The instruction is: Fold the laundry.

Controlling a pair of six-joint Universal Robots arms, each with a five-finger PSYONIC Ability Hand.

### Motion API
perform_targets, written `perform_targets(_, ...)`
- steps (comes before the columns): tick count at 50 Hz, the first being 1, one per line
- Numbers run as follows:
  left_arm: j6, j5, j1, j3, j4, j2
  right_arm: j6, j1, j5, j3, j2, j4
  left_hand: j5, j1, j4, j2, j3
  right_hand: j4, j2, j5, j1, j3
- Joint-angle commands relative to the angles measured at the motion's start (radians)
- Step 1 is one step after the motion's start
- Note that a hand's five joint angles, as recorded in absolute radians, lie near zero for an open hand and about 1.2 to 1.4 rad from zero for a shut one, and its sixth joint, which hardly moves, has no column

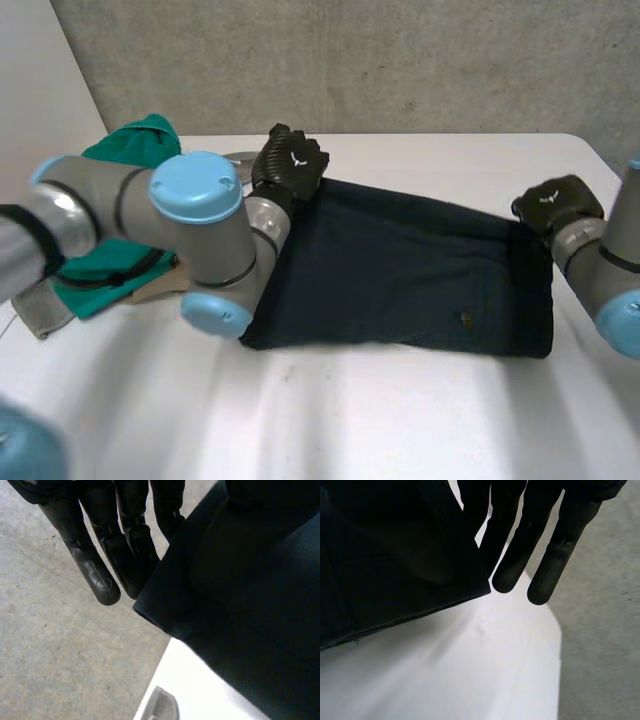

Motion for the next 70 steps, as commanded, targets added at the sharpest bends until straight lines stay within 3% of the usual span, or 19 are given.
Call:
perform_targets(1,0.008,0.003,0.011,0.283,0.042,-0.206,0.006,0.009,0.032,-0.221,0.196,-0.080,0.215,0.233,0.194,0.197,0.203,-0.426,-0.395,-0.419,-0.302,-0.419)
perform_targets(2,0.003,0.003,0.005,0.319,0.064,-0.232,0.003,0.014,0.040,-0.238,0.212,-0.087,-0.660,-0.642,-0.680,-0.678,-0.671,-0.986,-0.955,-0.979,-0.861,-0.979)
perform_targets(3,-0.001,0.003,0.003,0.330,0.074,-0.240,0.000,0.018,0.048,-0.258,0.226,-0.090,-1.007,-0.989,-1.028,-1.025,-1.019,-1.026,-0.994,-1.018,-0.901,-1.018)
perform_targets(5,-0.009,0.003,0.000,0.328,0.100,-0.244,0.009,0.029,0.069,-0.296,0.255,-0.095,-0.802,-0.784,-0.822,-0.820,-0.814,-1.026,-0.994,-1.018,-0.901,-1.018)
perform_targets(6,-0.019,0.002,-0.003,0.325,0.126,-0.243,0.014,0.032,0.077,-0.298,0.256,-0.100,-1.007,-0.989,-1.028,-1.025,-1.019,-1.026,-0.994,-1.018,-0.901,-1.018)
perform_targets(11,-0.076,-0.012,-0.030,0.258,0.168,-0.209,0.100,0.034,0.097,-0.264,0.192,-0.106,-1.007,-0.989,-1.028,-1.025,-1.019,-1.026,-0.994,-1.018,-0.901,-1.018)
perform_targets(15,-0.115,-0.012,-0.032,0.118,0.173,-0.063,0.179,0.030,0.089,-0.152,0.053,-0.092,-1.007,-0.989,-1.028,-1.025,-1.019,-1.026,-0.994,-1.018,-0.901,-1.018)
perform_targets(20,-0.155,-0.010,-0.030,-0.087,0.173,0.098,0.230,0.023,0.010,0.076,-0.150,0.018,-1.007,-0.989,-1.028,-1.025,-1.019,-1.026,-0.994,-1.018,-0.901,-1.018)
perform_targets(26,-0.197,-0.009,-0.030,-0.308,0.173,0.259,0.273,0.020,-0.098,0.263,-0.195,0.127,-1.007,-0.989,-1.028,-1.025,-1.019,-0.939,-0.908,-0.932,-0.814,-0.932)
perform_targets(35,-0.242,-0.006,-0.038,-0.422,0.176,0.306,0.316,-0.020,-0.156,0.408,-0.158,-0.136,-1.007,-0.989,-1.028,-1.025,-1.019,-0.798,-0.767,-0.791,-0.674,-0.791)
perform_targets(40,-0.251,-0.010,-0.041,-0.425,0.176,0.305,0.299,-0.026,-0.149,0.386,-0.049,-0.209,-1.007,-0.989,-1.028,-1.025,-1.019,-0.447,-0.416,-0.440,-0.322,-0.440)
perform_targets(42,-0.253,-0.010,-0.040,-0.428,0.176,0.308,0.292,-0.031,-0.132,0.379,-0.040,-0.210,-1.007,-0.989,-1.028,-1.025,-1.019,0.192,0.223,0.200,0.317,0.199)
perform_targets(48,-0.253,-0.009,-0.037,-0.463,0.174,0.354,0.244,-0.081,-0.089,0.422,-0.119,-0.218,-1.007,-0.989,-1.028,-1.025,-1.019,0.196,0.227,0.204,0.321,0.203)
perform_targets(56,-0.253,-0.006,-0.027,-0.543,0.176,0.446,-0.059,-0.190,-0.089,0.446,-0.248,-0.205,-1.007,-0.989,-1.028,-1.025,-1.019,0.196,0.227,0.204,0.321,0.203)
perform_targets(60,-0.254,-0.006,-0.014,-0.574,0.177,0.469,-0.166,-0.119,-0.100,0.422,-0.254,-0.254,-1.007,-0.989,-1.028,-1.025,-1.019,0.196,0.227,0.204,0.321,0.203)
perform_targets(63,-0.256,-0.007,-0.004,-0.580,0.179,0.477,-0.178,0.078,-0.156,0.386,-0.241,-0.337,-1.007,-0.989,-1.028,-1.025,-1.019,0.196,0.227,0.204,0.321,0.203)
perform_targets(65,-0.262,-0.009,-0.003,-0.580,0.177,0.478,-0.181,0.214,-0.237,0.376,-0.209,-0.392,-1.007,-0.989,-1.028,-1.025,-1.019,0.196,0.227,0.204,0.321,0.203)
perform_targets(70,-0.317,-0.017,0.009,-0.581,0.177,0.487,-0.196,0.382,-0.412,0.360,-0.044,-0.417,-1.007,-0.989,-1.028,-1.025,-1.019,0.196,0.227,0.204,0.321,0.203)
